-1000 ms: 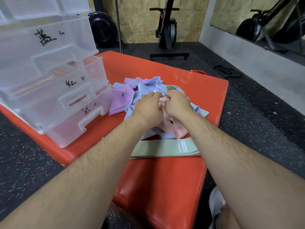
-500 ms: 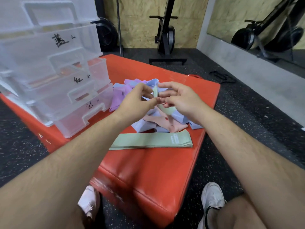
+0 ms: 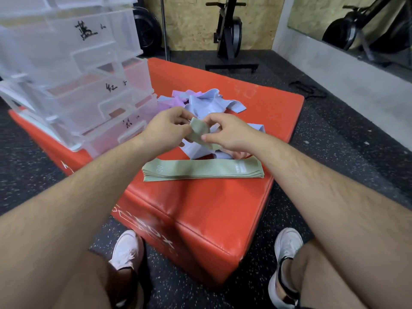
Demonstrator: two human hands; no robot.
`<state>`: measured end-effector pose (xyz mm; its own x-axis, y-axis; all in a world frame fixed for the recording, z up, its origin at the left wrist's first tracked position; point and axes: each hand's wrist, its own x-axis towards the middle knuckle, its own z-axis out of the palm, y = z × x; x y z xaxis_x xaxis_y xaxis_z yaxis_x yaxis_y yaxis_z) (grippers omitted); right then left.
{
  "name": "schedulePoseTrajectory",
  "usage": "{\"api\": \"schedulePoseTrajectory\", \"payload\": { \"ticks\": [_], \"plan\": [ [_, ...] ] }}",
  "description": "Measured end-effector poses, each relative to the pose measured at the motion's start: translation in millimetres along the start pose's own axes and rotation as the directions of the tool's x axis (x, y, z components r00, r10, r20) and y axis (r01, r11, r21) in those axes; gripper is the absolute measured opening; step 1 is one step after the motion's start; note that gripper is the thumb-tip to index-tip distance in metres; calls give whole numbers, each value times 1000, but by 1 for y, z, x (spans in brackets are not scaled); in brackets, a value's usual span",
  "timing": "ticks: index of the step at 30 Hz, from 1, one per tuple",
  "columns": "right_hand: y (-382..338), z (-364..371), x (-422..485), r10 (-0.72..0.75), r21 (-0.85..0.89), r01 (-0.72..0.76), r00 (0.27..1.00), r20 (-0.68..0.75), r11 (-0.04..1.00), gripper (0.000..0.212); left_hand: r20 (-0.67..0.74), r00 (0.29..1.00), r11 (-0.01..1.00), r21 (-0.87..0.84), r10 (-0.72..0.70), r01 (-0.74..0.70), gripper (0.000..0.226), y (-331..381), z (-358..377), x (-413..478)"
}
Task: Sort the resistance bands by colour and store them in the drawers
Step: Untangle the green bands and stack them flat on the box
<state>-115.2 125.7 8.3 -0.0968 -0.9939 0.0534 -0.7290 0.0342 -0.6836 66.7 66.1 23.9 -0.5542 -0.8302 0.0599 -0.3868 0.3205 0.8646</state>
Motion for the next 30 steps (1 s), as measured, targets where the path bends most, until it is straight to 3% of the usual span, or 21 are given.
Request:
{"api": "schedulePoseTrajectory", "payload": {
  "ticks": [4,7,11,17,22,26,30],
  "plan": [
    [-7,8,5,-8,13,8,1000,-12,1000,9,27,1000,999,34,13,-14,18,-6,-9,-1],
    [-15,9,5,-65,-14,65,998,-9,998,18,2,998,986,149,69,-69,22,-7,-9,-3],
    [-14,13,10,-106,-94,108,994,22,990,24,-24,999,987,154,37,-33,17,-8,-12,-4],
    [10,2,13,-49,-307,81,993,109,948,26,-15,999,999,-6,-35,35,11,-24,-35,-5],
    [37,-17,10,118,-451,-23,976,183,892,18,-26,997,984,-163,-73,68,10,-33,-53,-11],
    [58,-36,9,170,-603,-85,982,85,793,15,-23,990,961,-247,-137,127,8,-42,-65,-12],
    [65,-62,3,176,-510,-166,984,-29,844,20,-62,974,939,-287,-218,192,4,-52,-72,-11]
  ]
}}
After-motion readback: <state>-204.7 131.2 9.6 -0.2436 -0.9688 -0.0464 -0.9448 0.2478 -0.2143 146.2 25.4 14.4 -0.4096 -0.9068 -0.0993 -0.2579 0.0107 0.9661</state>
